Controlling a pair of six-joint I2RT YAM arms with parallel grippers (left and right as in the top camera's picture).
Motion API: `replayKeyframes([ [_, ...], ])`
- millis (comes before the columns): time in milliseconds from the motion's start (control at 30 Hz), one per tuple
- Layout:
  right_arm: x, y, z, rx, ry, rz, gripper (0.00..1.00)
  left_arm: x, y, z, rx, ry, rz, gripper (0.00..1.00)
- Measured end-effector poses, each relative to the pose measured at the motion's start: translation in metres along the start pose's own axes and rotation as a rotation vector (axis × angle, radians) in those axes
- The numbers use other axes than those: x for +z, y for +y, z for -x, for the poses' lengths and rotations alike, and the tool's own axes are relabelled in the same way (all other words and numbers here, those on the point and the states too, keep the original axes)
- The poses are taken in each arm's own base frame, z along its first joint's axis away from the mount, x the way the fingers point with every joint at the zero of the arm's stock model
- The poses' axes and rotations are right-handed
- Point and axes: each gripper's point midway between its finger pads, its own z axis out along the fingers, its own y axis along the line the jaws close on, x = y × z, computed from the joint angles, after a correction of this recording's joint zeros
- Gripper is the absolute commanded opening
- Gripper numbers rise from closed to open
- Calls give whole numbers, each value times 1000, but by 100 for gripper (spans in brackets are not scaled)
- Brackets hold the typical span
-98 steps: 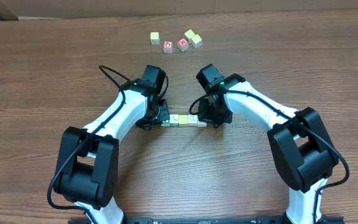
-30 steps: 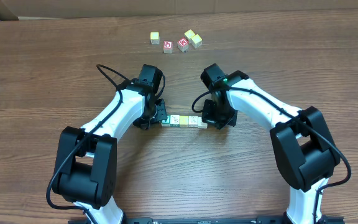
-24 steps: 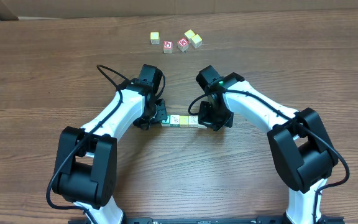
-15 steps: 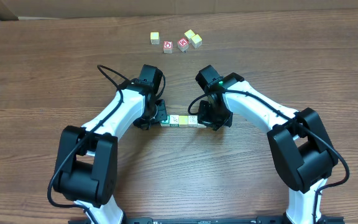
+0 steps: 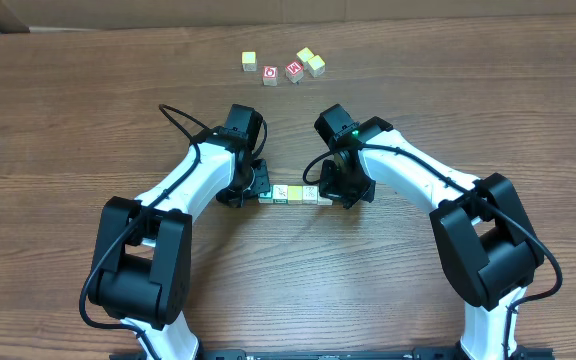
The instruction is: Flip 5 blocks
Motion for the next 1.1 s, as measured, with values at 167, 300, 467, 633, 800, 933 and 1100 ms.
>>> replayKeyframes([
  [167,0,0,0,0,3,3,4,0,-3,-1,0,8,-16,4],
  [300,0,1,-1,0,5,6,4,0,-7,-3,4,16,-41,4],
  [467,0,1,-2,3,11,6,4,0,-9,-1,11,12,-53,4],
  [633,1,4,-7,6,14,-1,4,0,-8,0,22,10,-53,4],
  [800,2,8,-12,24,1,-24,4,0,-5,2,35,5,-46,4],
  [933,3,10,-17,33,-14,-48,4,0,-4,5,51,-10,-38,4],
  [1100,4,10,-21,37,-20,-69,4,0,-5,9,88,-29,-39,4],
])
